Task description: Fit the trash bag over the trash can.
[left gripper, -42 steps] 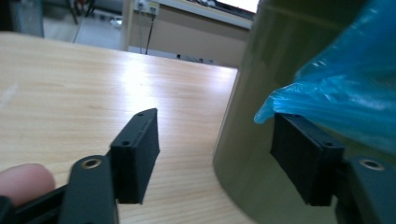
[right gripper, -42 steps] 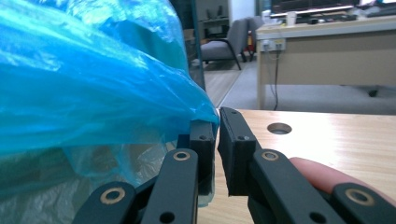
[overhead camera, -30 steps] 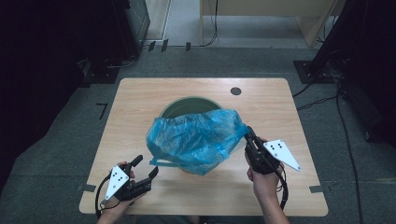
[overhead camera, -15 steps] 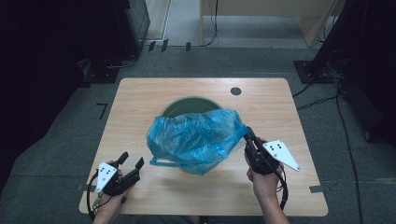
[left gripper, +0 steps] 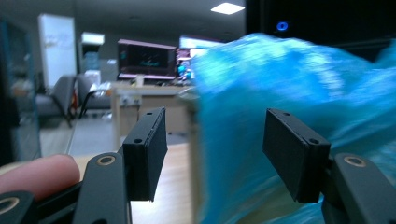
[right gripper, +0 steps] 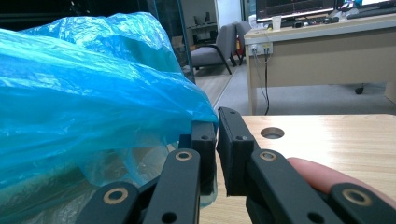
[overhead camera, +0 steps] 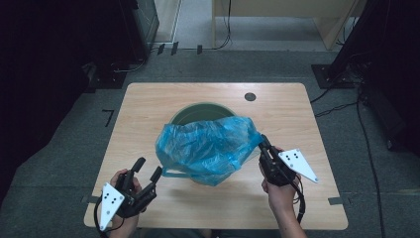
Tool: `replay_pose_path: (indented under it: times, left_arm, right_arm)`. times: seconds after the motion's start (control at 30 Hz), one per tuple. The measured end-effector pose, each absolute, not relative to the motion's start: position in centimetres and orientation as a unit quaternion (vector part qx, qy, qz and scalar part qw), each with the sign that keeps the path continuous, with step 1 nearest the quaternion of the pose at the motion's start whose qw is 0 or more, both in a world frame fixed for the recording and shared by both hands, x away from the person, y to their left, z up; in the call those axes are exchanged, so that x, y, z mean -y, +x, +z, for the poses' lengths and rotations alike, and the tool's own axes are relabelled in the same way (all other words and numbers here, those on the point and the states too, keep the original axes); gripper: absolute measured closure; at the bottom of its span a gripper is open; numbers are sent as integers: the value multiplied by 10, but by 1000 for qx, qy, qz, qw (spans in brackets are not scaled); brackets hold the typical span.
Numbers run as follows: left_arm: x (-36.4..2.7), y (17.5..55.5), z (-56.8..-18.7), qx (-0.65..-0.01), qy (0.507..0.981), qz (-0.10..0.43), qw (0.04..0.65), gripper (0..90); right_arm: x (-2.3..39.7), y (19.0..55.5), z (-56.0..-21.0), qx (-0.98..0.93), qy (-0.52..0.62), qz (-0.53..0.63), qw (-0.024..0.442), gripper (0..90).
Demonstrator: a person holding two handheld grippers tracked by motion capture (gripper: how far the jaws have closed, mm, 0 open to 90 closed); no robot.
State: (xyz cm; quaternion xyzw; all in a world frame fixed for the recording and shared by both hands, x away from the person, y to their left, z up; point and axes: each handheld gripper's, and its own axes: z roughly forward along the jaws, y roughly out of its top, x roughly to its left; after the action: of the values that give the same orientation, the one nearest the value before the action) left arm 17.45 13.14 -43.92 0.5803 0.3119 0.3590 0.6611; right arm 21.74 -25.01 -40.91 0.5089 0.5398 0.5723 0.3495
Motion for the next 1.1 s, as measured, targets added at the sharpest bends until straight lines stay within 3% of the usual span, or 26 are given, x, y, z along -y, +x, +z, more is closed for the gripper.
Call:
replay_pose_path:
  times: [0.3, 0.5, 0.6, 0.93, 1.1]
  left_arm:
    - [-95, 172, -450, -262, 639, 396, 605, 291]
    - [-87, 178, -449, -278, 636, 424, 582, 285]
    - [-86, 177, -448, -267, 638, 430, 581, 348]
    - [-95, 178, -437, -262, 629, 414, 604, 818]
    - [-100, 179, -426, -277, 618, 408, 612, 886]
  right_arm:
    - [248, 216, -408, -542, 505, 574, 347, 863]
    - [248, 216, -407, -542, 504, 575, 347, 863]
    - [249, 216, -406, -542, 504, 576, 348, 863]
    - [249, 215, -404, -541, 502, 579, 347, 863]
    - [246, 213, -401, -546, 493, 576, 356, 863]
